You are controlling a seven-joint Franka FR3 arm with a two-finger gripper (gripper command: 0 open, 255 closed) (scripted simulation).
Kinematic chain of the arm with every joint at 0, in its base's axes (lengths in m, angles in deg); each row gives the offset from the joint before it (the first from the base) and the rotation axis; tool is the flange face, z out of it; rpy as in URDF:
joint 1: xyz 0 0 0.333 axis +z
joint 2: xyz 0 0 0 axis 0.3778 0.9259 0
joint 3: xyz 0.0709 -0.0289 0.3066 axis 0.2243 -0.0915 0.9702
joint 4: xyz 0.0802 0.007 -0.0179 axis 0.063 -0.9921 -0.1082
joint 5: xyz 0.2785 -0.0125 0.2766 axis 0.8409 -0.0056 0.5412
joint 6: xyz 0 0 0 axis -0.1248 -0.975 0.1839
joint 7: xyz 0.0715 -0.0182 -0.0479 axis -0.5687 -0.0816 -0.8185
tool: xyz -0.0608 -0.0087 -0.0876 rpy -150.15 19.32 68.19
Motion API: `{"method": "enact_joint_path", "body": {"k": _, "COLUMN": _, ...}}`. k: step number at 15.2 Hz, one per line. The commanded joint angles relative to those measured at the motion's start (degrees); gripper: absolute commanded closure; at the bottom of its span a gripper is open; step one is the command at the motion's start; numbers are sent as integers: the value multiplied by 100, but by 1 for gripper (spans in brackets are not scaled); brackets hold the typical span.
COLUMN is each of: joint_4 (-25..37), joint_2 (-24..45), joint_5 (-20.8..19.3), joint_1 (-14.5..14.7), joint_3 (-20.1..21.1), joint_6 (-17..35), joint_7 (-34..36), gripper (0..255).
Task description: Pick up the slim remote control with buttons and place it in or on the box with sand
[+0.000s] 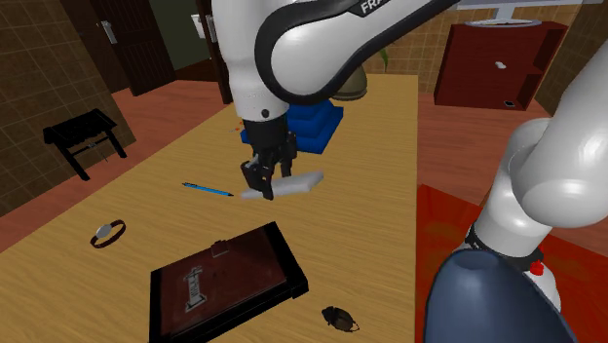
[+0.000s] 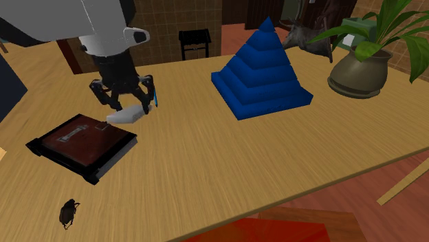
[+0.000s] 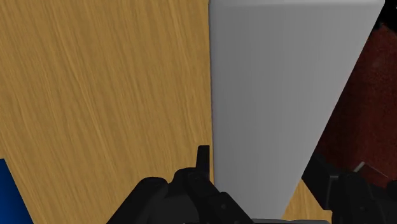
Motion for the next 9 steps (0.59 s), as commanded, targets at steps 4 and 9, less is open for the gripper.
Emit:
{"method": "enact_joint_path", "body": {"k": 4, "joint_4": 680, "joint_2": 631, "joint_5": -251, "joint_1": 241, "joint_3": 439, "joint_6": -99, "joint_7": 835, "gripper": 255}}
{"method": "enact_joint_path", "body": {"k": 9, "joint_4": 1554, "joint_2": 1454, "joint_5": -700, "joint_1": 572, "joint_3": 779, "joint_6": -278, "joint_7": 1692, "gripper": 255}}
